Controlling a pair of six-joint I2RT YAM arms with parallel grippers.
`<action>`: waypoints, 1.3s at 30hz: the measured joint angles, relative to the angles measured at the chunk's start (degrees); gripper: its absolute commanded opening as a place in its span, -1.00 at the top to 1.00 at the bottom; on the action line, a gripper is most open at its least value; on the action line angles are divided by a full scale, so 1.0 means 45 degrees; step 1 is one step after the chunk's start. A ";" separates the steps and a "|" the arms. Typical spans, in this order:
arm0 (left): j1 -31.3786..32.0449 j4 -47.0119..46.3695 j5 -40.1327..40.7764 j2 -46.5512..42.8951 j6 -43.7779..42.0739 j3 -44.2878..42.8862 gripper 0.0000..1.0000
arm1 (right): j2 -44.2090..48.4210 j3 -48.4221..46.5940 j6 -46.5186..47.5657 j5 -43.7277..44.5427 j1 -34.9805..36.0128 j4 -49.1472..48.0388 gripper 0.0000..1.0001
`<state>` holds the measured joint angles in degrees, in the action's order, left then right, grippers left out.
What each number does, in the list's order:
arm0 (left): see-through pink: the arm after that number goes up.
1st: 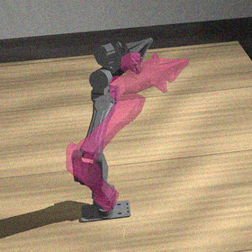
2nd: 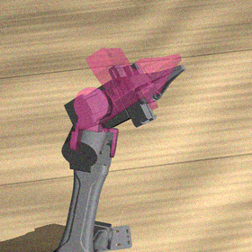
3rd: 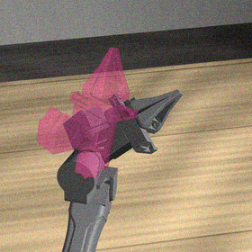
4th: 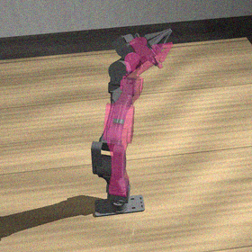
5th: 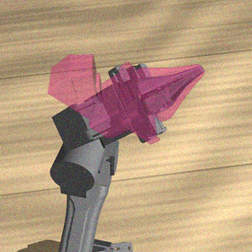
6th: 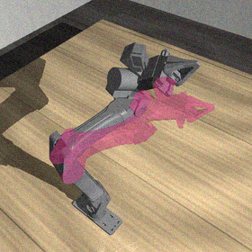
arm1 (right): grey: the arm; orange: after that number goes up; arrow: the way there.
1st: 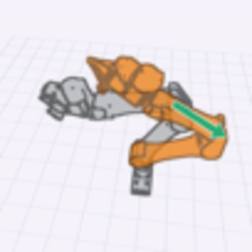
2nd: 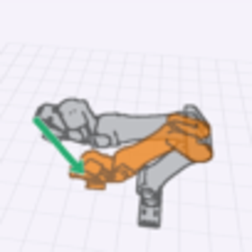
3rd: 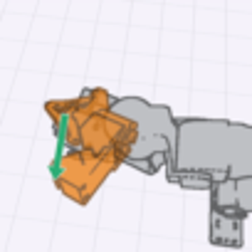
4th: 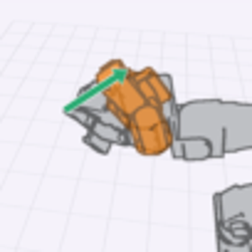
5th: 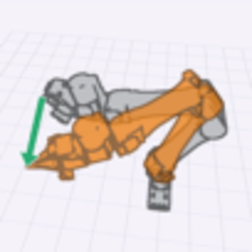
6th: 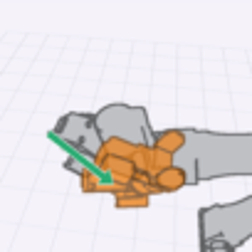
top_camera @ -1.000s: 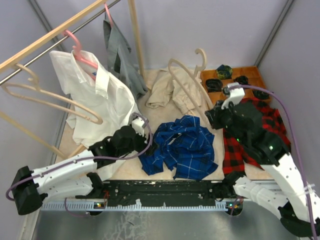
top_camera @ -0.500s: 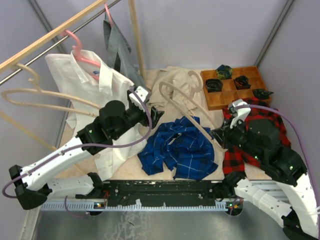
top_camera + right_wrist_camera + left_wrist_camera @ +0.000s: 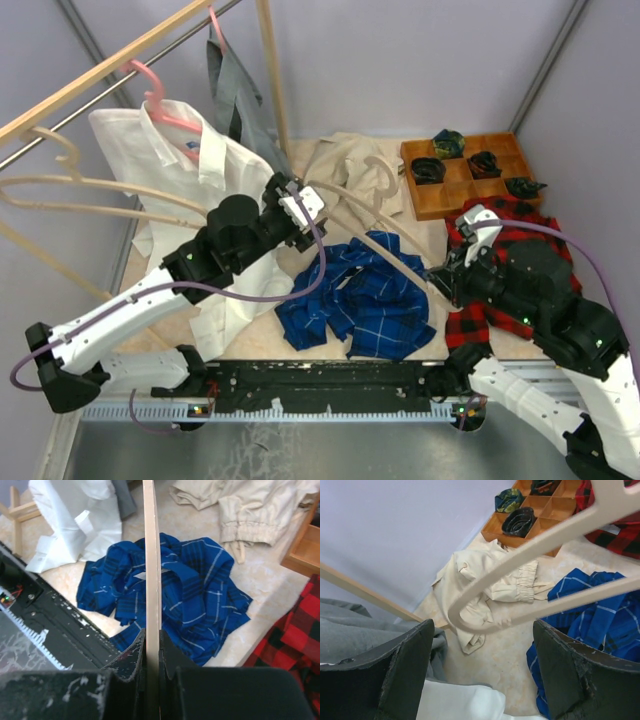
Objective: Place the shirt on the hanger
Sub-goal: Hang the shirt on the hanger.
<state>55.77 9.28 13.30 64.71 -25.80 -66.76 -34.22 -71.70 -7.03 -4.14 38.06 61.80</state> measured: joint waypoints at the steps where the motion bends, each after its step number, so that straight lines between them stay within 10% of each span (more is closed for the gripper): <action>1: 0.0000 0.0019 -0.0112 -0.0049 0.0063 0.0000 -0.73 | 0.0029 0.0000 0.0015 0.0199 0.0000 0.0000 1.00; 21: 0.0000 0.1438 -0.1273 -0.1671 1.1162 0.6407 -0.62 | 0.0423 -0.2827 -0.0029 0.3356 0.0000 0.1613 1.00; 39: 0.0000 -0.1948 -0.1593 -0.0316 1.2361 0.7436 -0.23 | 0.0039 -0.1977 -0.0257 0.3517 0.0000 0.1744 1.00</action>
<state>55.77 0.51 6.13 63.29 29.82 -33.30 -34.04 -80.60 -8.19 11.68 38.06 69.65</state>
